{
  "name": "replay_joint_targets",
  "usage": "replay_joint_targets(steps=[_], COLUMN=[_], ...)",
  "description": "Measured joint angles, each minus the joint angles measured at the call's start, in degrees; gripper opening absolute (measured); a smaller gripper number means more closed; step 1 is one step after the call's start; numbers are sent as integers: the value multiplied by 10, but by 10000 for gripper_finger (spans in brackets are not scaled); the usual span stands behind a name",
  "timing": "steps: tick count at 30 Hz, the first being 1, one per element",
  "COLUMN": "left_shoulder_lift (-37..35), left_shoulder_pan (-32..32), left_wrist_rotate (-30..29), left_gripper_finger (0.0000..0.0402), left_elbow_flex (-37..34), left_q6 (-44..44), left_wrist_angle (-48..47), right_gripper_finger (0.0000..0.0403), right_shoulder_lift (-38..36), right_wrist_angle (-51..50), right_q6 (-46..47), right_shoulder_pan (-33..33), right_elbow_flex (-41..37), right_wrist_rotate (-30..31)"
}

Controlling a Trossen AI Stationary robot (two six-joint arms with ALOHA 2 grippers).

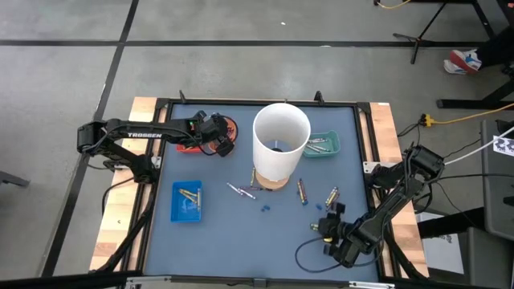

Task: Sort crayons
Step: Put the green crayon into the red bin

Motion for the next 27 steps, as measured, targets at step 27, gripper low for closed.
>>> replay_joint_targets(steps=[27], left_shoulder_lift=[0], left_shoulder_pan=[0], left_wrist_rotate=[0], left_gripper_finger=[100], left_elbow_flex=[0], left_q6=[0], left_wrist_angle=[0], right_gripper_finger=[149], right_shoulder_lift=[-1], right_wrist_angle=[0], right_q6=[1], right_shoulder_pan=[0], right_elbow_flex=[-9], right_wrist_rotate=[-12])
